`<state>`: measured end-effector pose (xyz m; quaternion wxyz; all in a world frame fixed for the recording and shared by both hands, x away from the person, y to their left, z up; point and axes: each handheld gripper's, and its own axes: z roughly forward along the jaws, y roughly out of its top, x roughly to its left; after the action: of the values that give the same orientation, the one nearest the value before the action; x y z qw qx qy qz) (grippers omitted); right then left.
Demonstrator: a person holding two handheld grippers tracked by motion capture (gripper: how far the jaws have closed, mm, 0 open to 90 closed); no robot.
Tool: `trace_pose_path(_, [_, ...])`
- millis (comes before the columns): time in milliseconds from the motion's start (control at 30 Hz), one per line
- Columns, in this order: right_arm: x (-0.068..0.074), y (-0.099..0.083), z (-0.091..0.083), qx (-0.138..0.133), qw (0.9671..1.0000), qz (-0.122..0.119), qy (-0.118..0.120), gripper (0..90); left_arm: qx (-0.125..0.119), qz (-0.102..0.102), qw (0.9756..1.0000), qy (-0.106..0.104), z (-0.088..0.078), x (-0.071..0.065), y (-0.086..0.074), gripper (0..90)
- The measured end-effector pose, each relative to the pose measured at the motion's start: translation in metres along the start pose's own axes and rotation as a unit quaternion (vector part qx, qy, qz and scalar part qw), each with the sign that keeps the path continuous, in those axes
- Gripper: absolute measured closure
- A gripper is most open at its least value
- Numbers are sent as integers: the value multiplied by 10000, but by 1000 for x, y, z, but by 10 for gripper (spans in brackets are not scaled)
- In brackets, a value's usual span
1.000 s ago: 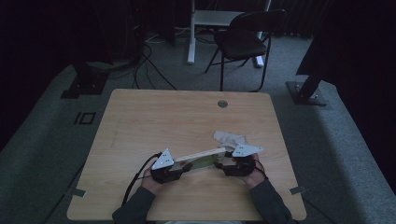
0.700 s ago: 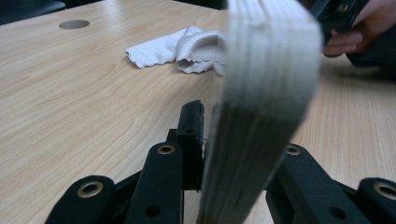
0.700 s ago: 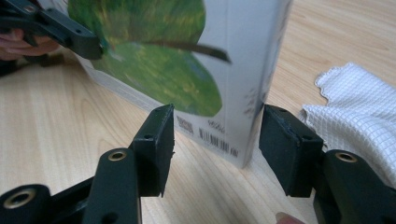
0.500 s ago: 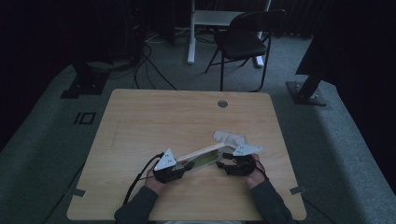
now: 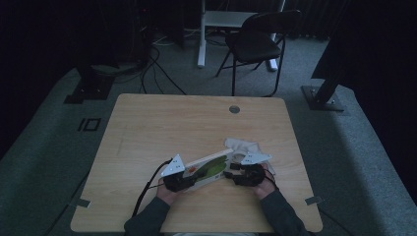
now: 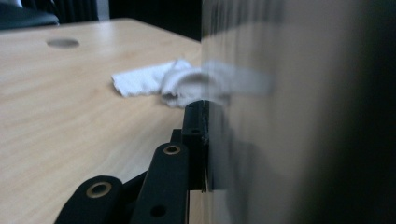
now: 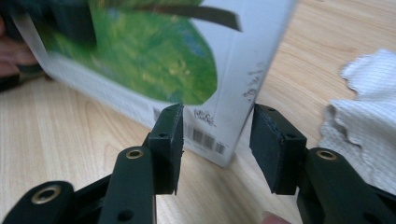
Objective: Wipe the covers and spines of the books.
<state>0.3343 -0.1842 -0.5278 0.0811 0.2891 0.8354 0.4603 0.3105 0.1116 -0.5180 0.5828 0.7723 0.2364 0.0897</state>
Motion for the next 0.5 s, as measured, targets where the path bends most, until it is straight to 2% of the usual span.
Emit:
trace_pose_path(100, [1, 2, 1, 52, 9998, -128, 114, 539, 59, 12, 10000, 36, -4, -1, 2, 782])
trace_pose_path(167, [0, 5, -1, -12, 9998, -167, 102, 500, 84, 15, 9999, 80, -5, -1, 2, 783])
trace_pose_path(267, [-4, 10, -8, -84, 9992, -226, -305, 439, 97, 5, 9999, 106, -6, 0, 3, 783])
trace_pose_path(300, [-4, 10, -8, -84, 9992, -226, -305, 439, 98, 9, 9999, 138, -7, 0, 3, 783])
trace_pose_path(333, [-7, 12, -10, -66, 9982, -219, -551, 415, 111, 37, 9998, 185, -8, 0, 4, 783])
trace_pose_path(367, [-13, 14, -13, 45, 9942, -257, -1047, 383, 119, 35, 9996, 248, -9, -1, 4, 783])
trace_pose_path(400, [-17, 15, -14, 70, 9919, -276, -1241, 356, 119, 35, 9996, 248, -9, -1, 4, 783])
trace_pose_path(433, [-17, 15, -14, 70, 9919, -276, -1241, 356, 129, 43, 9995, 274, -10, 0, 5, 783])
trace_pose_path(467, [-22, 15, -14, 109, 9893, -262, -1429, 341, 138, 44, 9994, 321, -11, 0, 5, 783])
trace_pose_path(500, [-31, 16, -13, 186, 9854, -166, -1683, 340, 145, 39, 9993, 349, -12, 0, 5, 783])
